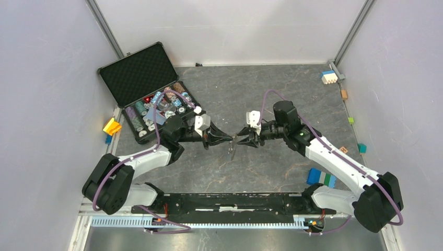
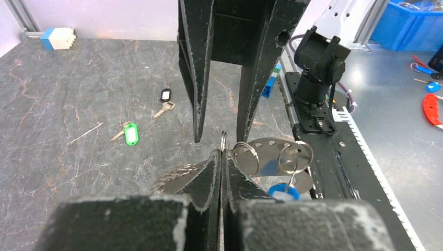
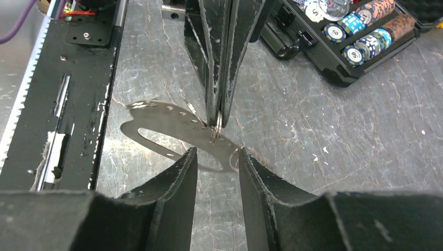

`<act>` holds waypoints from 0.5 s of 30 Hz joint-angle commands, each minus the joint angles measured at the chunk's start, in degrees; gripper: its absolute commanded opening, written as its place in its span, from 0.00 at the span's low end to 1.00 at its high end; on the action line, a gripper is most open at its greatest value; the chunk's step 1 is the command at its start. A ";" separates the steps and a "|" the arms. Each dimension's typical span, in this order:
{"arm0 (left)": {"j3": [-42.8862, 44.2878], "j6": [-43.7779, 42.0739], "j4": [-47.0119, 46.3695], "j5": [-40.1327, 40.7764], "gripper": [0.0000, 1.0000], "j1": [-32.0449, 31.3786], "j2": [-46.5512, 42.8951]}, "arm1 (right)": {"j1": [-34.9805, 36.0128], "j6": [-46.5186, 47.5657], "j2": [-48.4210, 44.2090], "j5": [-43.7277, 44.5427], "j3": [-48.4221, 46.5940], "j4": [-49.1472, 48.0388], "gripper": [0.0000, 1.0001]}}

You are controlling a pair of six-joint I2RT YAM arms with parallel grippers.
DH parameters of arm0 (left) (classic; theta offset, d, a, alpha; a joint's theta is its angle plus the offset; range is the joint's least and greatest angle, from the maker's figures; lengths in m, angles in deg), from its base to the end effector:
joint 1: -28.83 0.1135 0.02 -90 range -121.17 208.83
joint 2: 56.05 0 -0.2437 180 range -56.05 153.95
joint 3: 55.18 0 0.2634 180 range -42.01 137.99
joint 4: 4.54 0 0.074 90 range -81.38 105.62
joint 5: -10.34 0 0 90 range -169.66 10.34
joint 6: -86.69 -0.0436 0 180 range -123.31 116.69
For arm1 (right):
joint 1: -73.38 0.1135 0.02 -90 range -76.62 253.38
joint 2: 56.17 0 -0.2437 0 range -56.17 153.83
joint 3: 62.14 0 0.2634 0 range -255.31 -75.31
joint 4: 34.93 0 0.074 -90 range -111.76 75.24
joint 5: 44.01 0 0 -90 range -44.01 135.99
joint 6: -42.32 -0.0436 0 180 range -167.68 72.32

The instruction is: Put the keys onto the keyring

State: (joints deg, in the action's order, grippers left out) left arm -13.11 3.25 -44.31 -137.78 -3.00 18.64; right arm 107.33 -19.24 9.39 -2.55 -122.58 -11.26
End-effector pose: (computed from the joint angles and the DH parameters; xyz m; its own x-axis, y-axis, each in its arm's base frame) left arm 0.2131 -0.1758 0.2186 -0.0085 -0.0657 -0.9978 1.0000 -0.0032 -0.0084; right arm 0.2071 0.1788 0.2623 0.0843 -0.3234 -0.9425 -0.9945 0.0323 -0.1000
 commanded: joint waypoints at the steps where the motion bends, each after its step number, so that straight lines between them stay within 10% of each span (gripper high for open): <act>1: -0.71 0.22 -4.11 1.87 0.02 0.37 0.80 | -0.21 -2.88 0.18 -3.82 -0.83 -4.14 0.39; 15: -0.90 0.64 -5.52 1.90 0.02 0.34 1.90 | -0.21 -5.76 1.58 -2.12 1.36 -8.44 0.18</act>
State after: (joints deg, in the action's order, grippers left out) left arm -13.66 3.25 -45.81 -136.60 -3.00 20.30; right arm 107.33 -23.50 10.53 -5.06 -122.07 -16.20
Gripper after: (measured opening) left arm 0.025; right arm 0.202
